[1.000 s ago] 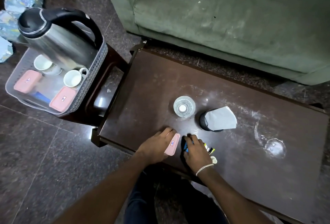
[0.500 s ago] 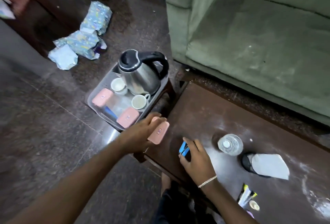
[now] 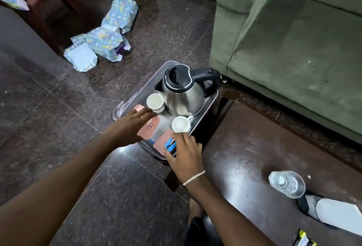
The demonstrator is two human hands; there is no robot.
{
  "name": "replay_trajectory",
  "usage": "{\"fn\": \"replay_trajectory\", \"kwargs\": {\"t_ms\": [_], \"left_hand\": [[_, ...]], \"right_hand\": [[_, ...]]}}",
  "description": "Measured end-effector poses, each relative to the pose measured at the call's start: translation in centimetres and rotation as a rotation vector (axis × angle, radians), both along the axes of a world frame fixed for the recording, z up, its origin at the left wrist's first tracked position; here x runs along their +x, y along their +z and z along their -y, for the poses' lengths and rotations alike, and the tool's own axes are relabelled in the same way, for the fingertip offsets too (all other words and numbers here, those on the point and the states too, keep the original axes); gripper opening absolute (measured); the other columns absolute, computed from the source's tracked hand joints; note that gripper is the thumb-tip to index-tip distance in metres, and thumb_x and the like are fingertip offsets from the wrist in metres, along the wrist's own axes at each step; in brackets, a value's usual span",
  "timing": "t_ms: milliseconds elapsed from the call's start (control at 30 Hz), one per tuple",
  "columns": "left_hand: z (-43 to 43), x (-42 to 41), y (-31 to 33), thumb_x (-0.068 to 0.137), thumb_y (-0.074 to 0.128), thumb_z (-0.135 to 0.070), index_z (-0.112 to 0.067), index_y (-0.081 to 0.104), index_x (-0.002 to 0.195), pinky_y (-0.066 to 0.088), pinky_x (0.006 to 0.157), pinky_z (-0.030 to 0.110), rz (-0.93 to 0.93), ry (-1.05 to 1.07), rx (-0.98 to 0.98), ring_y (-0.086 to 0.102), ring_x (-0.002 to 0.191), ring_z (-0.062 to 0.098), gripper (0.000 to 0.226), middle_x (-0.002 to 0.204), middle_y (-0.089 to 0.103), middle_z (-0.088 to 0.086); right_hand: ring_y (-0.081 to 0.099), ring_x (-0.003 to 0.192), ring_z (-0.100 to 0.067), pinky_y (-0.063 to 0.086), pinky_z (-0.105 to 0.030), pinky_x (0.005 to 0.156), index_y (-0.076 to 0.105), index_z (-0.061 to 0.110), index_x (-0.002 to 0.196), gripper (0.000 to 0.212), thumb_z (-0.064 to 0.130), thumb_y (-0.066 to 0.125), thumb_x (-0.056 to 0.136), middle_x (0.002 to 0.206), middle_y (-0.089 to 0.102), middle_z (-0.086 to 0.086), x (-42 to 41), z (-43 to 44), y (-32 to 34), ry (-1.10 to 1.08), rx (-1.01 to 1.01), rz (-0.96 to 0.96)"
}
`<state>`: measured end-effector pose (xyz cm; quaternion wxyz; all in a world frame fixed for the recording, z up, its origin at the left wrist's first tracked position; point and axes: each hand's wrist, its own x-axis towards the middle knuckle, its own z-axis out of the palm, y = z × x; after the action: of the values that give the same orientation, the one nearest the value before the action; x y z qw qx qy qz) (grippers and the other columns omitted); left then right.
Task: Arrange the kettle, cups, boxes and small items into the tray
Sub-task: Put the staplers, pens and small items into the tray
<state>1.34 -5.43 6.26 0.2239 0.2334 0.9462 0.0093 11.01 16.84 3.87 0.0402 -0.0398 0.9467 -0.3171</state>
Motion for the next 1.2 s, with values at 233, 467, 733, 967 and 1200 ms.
{"fn": "replay_trajectory", "kwargs": {"t_ms": [233,467,733,967,1200], "left_hand": [[0.3,-1.9,-2.5,0.069,0.091,-0.025,-0.03,0.029,0.158,0.056,0.09,0.045,0.08,-0.108,-0.054,0.052,0.115,0.025,0.109,0.159,0.034,-0.009],[0.7,-3.3,-3.5,0.064,0.096,-0.026,-0.029,0.033,0.158,0.054,0.093,0.042,0.13,-0.153,-0.03,0.053,0.114,0.024,0.113,0.158,0.037,-0.007],[0.3,-2.9,-3.9,0.065,0.096,-0.029,-0.035,0.021,0.161,0.055,0.096,0.043,0.152,-0.154,-0.028,0.053,0.119,0.025,0.122,0.166,0.026,-0.009],[-1.1,-0.8,-2.1,0.069,0.095,-0.03,-0.033,0.023,0.162,0.054,0.097,0.043,0.063,-0.097,0.047,0.052,0.125,0.028,0.118,0.167,0.025,-0.005],[-8.3,2.9,0.4,0.069,0.094,-0.04,-0.022,0.039,0.156,0.041,0.11,0.034,0.045,-0.144,0.225,0.048,0.139,0.029,0.105,0.16,0.038,0.005]], "right_hand": [[0.051,0.096,-0.026,0.036,-0.043,0.07,0.056,0.023,0.11,0.045,0.045,0.073,0.075,0.103,0.058,0.0,-1.1,2.8,-2.6,0.029,0.239,0.063],[0.051,0.097,-0.027,0.035,-0.042,0.069,0.056,0.024,0.101,0.039,0.043,0.076,0.073,0.103,0.058,0.001,-1.2,3.1,-3.4,0.03,0.261,0.116],[0.052,0.101,-0.027,0.04,-0.044,0.073,0.056,0.023,0.115,0.047,0.049,0.071,0.079,0.118,0.055,0.0,-0.8,1.8,-2.9,0.056,0.182,0.113],[0.053,0.1,-0.026,0.046,-0.044,0.075,0.057,0.023,0.116,0.048,0.046,0.073,0.077,0.124,0.055,0.0,1.5,-2.9,-2.0,0.018,0.054,0.045],[0.053,0.106,-0.023,0.047,-0.044,0.08,0.054,0.028,0.116,0.044,0.046,0.071,0.08,0.123,0.053,0.004,6.2,-10.6,-2.6,-0.069,0.038,0.047]]}}
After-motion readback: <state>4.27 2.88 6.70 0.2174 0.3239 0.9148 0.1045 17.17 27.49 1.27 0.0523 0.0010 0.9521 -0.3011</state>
